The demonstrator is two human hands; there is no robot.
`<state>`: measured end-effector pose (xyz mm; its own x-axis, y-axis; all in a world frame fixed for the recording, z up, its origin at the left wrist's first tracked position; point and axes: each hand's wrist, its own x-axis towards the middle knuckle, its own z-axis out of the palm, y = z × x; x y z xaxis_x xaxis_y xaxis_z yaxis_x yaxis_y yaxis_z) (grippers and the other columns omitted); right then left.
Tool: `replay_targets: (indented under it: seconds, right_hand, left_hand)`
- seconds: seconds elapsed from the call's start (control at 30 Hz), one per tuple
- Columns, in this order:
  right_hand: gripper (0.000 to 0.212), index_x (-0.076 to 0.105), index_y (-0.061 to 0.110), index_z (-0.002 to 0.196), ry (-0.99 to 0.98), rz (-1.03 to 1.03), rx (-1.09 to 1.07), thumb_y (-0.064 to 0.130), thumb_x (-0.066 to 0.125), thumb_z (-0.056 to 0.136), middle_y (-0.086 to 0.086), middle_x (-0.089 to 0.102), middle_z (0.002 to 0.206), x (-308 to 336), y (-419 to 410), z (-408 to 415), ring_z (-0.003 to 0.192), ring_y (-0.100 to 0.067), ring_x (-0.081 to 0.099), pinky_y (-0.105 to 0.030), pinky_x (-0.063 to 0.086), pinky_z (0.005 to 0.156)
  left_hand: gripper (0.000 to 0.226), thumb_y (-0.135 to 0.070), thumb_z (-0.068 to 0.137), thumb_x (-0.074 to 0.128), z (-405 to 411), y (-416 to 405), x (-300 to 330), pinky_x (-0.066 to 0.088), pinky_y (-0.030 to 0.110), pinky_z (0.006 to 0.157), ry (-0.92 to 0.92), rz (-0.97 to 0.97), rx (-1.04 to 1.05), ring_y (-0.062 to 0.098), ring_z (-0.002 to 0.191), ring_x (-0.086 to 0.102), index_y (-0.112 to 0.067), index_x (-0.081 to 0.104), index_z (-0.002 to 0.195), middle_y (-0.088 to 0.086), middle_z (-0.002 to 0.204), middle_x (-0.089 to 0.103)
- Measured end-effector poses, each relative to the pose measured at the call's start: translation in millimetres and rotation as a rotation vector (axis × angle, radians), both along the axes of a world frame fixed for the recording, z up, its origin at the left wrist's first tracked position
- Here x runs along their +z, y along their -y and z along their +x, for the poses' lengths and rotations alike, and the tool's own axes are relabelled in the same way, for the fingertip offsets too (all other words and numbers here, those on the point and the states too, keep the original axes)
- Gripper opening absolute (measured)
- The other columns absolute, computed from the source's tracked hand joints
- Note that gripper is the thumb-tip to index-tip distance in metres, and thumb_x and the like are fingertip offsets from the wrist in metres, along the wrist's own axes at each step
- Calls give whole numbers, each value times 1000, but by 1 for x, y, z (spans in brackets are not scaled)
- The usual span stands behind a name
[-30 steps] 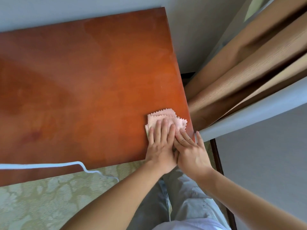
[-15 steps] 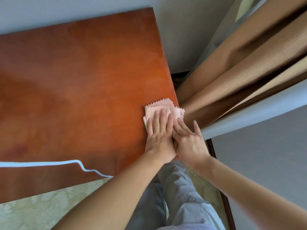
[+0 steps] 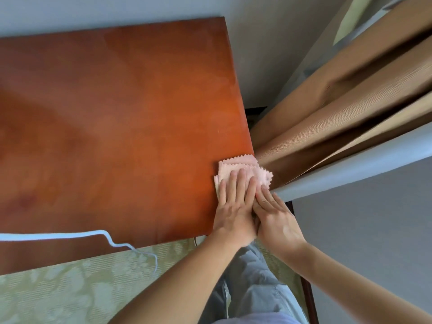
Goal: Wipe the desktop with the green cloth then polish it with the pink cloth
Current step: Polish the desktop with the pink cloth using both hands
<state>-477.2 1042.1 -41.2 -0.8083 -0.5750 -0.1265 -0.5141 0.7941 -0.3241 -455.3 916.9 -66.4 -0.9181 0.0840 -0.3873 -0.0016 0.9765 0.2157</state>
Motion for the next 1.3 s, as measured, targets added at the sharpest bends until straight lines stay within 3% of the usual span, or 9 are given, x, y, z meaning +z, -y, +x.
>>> replay_targets:
  seconds: [0.17, 0.33, 0.47, 0.6, 0.7, 0.77, 0.97, 1.13, 1.3]
  right_hand:
    - [57, 60, -10, 127, -71, -22, 24, -6, 75, 73, -28, 57, 134, -6, -3, 11, 127, -44, 52, -58, 40, 105]
    - [53, 55, -10, 132, -90, 12, 80, 12, 36, 89, -28, 52, 140, -7, -1, 10, 135, -39, 42, -56, 35, 110]
    - [51, 56, -10, 132, -63, -22, 93, 9, 41, 88, -28, 53, 139, -10, 4, -3, 136, -38, 39, -56, 37, 110]
    - [62, 56, -10, 132, -38, -31, 96, 2, 78, 75, -26, 54, 139, -11, 18, -42, 131, -43, 50, -56, 45, 105]
    - [58, 57, -9, 132, -24, -47, 73, -7, 73, 76, -26, 54, 139, -11, 22, -60, 130, -44, 50, -58, 46, 103]
    - [57, 54, -8, 135, -25, -54, 81, -6, 70, 80, -24, 51, 142, -11, 21, -61, 133, -42, 48, -57, 44, 106]
    - [58, 48, -5, 142, 7, -44, 81, -2, 65, 86, -21, 45, 148, -7, 12, -43, 139, -38, 42, -53, 41, 111]
    - [60, 52, -5, 138, -2, -12, 54, 0, 72, 82, -21, 48, 145, -1, -12, 7, 136, -38, 45, -52, 45, 107]
    - [55, 55, -5, 136, -23, 20, 108, 13, 43, 85, -22, 49, 145, 1, -21, 40, 137, -37, 44, -51, 43, 109]
  left_hand:
    - [79, -44, 100, 27, 9, -2, -2, 2, 56, 124, -68, -32, -7, 39, 153, -15, -12, -12, 160, 19, 165, -18]
    - [80, -44, 94, 37, 11, 5, -6, 15, 54, 125, -96, 30, -24, 36, 156, 3, -12, 10, 162, 16, 169, 3]
    - [84, -44, 94, 33, -1, 13, -7, -8, 54, 125, -75, -2, -50, 33, 156, -7, -12, -6, 161, 12, 169, -9]
    - [81, -45, 97, 23, -34, 25, -7, -21, 53, 120, -62, -3, 12, 32, 153, -23, -13, -20, 158, 11, 167, -23]
    - [77, -43, 90, 4, -49, 29, -6, -15, 52, 122, -55, 24, 49, 31, 150, -30, -14, -39, 147, 9, 163, -32]
    - [78, -44, 90, 6, -51, 29, -5, -14, 52, 123, -48, 25, 50, 30, 150, -31, -15, -44, 143, 9, 159, -37]
    - [82, -42, 100, 26, -40, 18, 3, -12, 54, 123, 0, 6, 50, 32, 149, -33, -16, -37, 146, 11, 160, -37]
    - [84, -40, 101, 26, 6, -7, 7, -13, 55, 122, 17, -9, 27, 34, 147, -37, -15, -40, 146, 13, 158, -41]
    - [82, -39, 100, 26, 43, -18, 8, -17, 54, 121, 3, -20, 27, 35, 148, -32, -11, -32, 151, 15, 160, -36]
